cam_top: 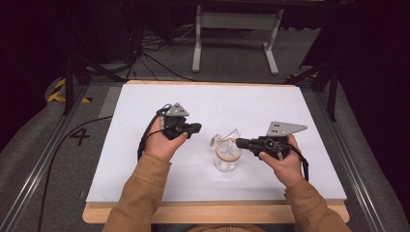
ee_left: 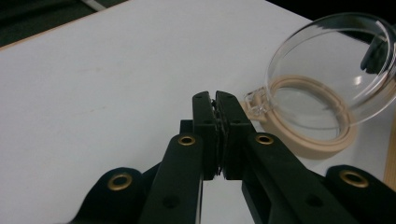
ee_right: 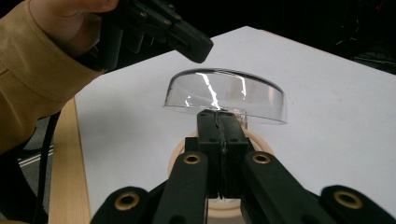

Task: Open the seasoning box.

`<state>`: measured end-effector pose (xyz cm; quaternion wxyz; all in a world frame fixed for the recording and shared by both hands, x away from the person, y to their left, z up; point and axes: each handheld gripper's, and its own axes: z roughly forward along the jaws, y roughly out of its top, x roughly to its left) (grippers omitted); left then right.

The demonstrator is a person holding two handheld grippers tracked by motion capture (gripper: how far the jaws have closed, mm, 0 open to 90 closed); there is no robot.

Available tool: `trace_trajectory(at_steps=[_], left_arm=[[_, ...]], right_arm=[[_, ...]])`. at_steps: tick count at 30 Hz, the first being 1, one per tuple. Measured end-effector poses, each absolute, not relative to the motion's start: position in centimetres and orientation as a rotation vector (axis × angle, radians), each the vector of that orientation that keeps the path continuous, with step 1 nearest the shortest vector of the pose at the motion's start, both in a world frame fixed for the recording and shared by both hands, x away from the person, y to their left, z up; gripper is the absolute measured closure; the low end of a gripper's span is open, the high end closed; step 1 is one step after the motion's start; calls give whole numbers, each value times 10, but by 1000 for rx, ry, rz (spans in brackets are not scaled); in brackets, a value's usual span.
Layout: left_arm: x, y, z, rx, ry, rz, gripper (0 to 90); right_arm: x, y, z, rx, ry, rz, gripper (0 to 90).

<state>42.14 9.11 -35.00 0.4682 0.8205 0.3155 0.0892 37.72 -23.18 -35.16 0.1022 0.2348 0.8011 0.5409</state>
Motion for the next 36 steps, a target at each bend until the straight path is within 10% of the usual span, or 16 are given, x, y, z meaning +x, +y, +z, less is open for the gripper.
trace_trajectory(at_steps=[36], left_arm=[[389, 147, -364, 1985, 961, 272, 858]], right_arm=[[424, -194, -349, 623, 2311, 1578, 899]])
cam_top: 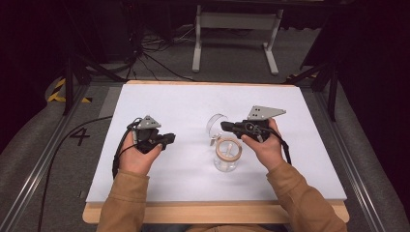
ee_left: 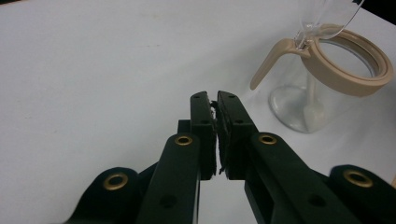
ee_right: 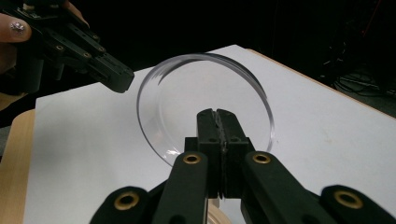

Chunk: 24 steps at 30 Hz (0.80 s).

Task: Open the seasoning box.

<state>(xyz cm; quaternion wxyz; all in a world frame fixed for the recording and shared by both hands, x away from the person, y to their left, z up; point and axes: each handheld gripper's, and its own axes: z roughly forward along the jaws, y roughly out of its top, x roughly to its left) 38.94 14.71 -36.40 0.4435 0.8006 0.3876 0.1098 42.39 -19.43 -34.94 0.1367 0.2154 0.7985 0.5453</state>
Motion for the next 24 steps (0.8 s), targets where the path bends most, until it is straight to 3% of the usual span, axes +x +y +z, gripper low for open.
trace_trajectory(at_steps=[13, 24], left_arm=[[397, 139, -362, 2003, 920, 248, 864], [415, 105, -384, 2105, 846, 160, 900]], right_arm=[[420, -236, -351, 702, 2338, 1508, 898], [416, -260, -372, 787, 2401, 1419, 899]])
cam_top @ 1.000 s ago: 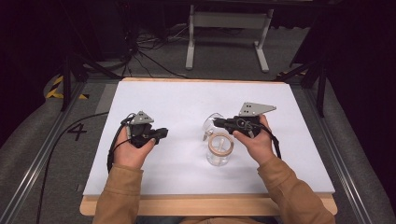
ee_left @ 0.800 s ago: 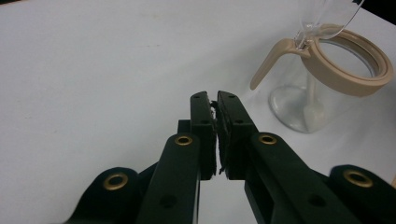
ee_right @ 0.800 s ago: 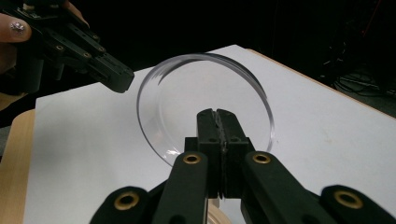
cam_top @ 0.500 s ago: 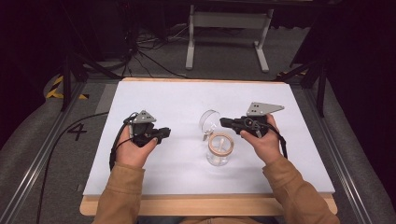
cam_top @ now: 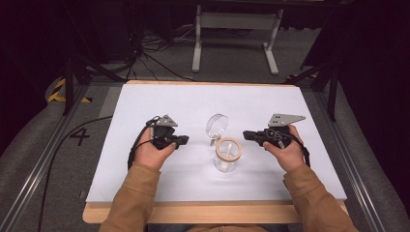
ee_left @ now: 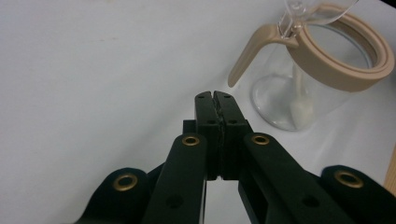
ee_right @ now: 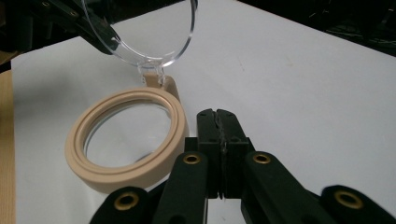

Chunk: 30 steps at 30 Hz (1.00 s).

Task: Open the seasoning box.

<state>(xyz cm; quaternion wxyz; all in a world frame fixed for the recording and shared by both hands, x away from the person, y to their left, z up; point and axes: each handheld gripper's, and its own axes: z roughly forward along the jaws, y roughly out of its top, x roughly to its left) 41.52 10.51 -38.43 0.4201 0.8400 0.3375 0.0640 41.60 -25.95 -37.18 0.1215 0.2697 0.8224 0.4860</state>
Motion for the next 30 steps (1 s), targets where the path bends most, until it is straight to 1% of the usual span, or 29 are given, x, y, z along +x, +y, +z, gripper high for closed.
trace_trajectory(at_steps=[4, 10, 13, 19, 22, 30], left_arm=[[419, 85, -394, 2161, 789, 151, 900], [421, 62, -403, 2173, 736, 171, 900], [424, 56, -406, 2172, 737, 188, 900], [427, 48, -411, 2171, 719, 178, 900], [427, 46, -412, 2166, 723, 153, 900], [430, 45, -415, 2158, 728, 167, 900]], right_arm=[[413, -263, -374, 807, 2404, 1412, 898], [408, -270, -376, 826, 2398, 1414, 898], [406, -272, -377, 834, 2395, 1415, 898], [403, -274, -380, 849, 2398, 1415, 898], [402, -274, -380, 850, 2398, 1416, 898], [400, -274, -381, 844, 2402, 1418, 897]])
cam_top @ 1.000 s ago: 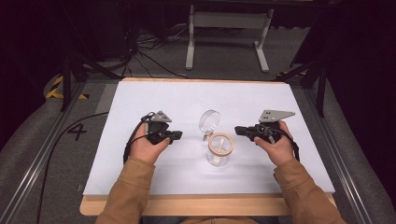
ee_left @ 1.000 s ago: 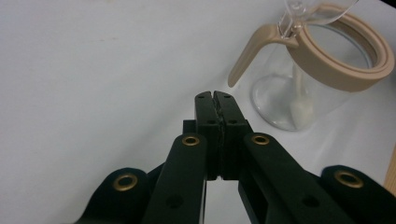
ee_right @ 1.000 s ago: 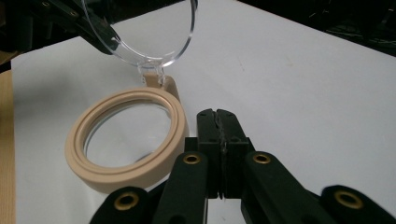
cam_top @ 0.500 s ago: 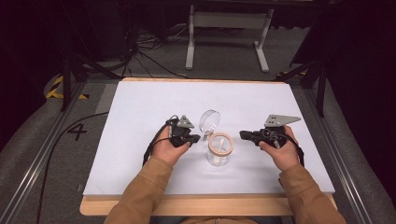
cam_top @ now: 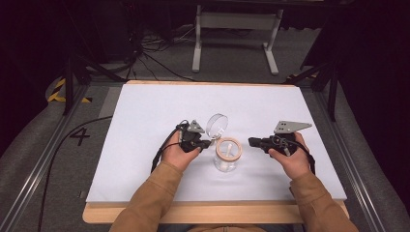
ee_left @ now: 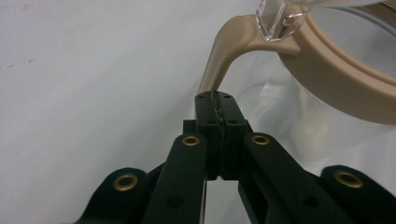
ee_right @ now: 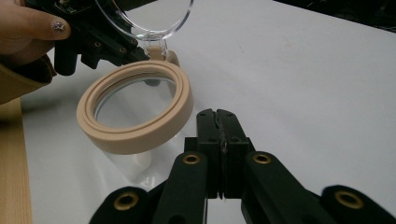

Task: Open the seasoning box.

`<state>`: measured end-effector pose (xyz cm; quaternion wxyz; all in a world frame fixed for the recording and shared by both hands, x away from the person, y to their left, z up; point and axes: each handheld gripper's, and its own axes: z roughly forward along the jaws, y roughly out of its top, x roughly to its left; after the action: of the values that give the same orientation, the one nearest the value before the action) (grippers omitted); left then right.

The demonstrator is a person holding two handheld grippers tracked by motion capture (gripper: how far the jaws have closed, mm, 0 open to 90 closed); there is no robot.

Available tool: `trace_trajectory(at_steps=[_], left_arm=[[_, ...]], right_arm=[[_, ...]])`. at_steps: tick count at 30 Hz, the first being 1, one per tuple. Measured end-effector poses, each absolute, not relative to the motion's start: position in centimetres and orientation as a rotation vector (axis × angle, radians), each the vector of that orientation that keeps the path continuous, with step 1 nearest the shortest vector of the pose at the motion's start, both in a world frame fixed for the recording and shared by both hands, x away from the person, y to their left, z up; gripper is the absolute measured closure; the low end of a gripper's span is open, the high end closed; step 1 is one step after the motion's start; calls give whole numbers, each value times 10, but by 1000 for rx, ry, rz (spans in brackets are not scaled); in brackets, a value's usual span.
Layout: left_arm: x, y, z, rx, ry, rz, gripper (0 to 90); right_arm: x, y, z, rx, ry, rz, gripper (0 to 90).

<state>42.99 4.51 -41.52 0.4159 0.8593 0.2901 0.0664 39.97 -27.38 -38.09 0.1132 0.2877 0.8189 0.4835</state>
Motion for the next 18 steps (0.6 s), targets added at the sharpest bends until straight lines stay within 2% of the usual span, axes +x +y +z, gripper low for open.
trace_trajectory(at_steps=[18], left_arm=[[451, 31, -426, 2070, 735, 113, 900]], right_arm=[[384, -283, -386, 888, 2386, 1391, 897]])
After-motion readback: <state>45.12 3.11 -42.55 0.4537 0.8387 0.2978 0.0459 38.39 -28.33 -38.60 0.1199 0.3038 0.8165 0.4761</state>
